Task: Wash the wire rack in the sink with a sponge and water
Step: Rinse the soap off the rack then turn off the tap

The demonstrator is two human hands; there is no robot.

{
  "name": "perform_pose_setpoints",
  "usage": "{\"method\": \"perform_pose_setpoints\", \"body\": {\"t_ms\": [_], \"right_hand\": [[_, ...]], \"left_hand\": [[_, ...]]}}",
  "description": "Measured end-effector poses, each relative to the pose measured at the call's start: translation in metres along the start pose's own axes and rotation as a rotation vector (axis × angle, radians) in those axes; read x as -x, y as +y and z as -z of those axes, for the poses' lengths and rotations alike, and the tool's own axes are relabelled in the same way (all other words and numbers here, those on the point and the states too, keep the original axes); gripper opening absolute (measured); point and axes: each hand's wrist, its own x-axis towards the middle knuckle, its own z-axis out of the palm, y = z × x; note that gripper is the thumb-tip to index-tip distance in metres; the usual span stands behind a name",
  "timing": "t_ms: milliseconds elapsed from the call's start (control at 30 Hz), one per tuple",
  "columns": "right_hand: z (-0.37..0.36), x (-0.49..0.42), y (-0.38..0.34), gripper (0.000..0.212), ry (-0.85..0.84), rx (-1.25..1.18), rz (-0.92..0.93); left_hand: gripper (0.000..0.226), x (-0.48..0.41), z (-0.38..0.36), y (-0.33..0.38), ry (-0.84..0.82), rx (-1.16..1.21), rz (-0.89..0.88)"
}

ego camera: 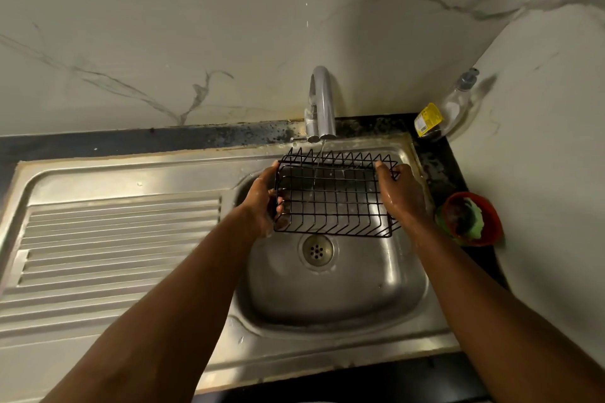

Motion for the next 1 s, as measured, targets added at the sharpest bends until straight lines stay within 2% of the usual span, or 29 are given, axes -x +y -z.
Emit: {"method": "perform_pose_setpoints", "body": {"t_ms": [200, 367, 500, 700, 867, 1000], "right_hand": [[-0.012, 0.001, -0.016, 0.072, -0.012, 0.036, 0.068], [-0.025, 0.006, -0.034, 0.074, -0.051, 0.095, 0.125], [-0.029, 0.011, -0.045, 0.074, -0.065, 0.131, 0.150], [-0.023, 0.008, -0.045, 0.074, -0.068, 0.120, 0.143], [-0.011, -0.004, -0.033, 0.077, -0.031, 0.115, 0.116], [-0.004, -0.011, -0.024, 0.076, -0.011, 0.121, 0.089]], "left_hand": [[0.061, -0.005, 0.018, 0.001, 0.028, 0.031, -0.038], [0.052, -0.002, 0.040, 0.000, 0.029, 0.091, -0.045], [0.060, 0.006, 0.048, 0.004, 0.035, 0.122, -0.032], [0.053, 0.007, 0.038, 0.006, 0.043, 0.124, -0.053], [0.062, 0.000, 0.016, 0.003, 0.073, 0.082, -0.044], [0.059, -0.001, 0.002, 0.005, 0.039, 0.094, 0.009]]}}
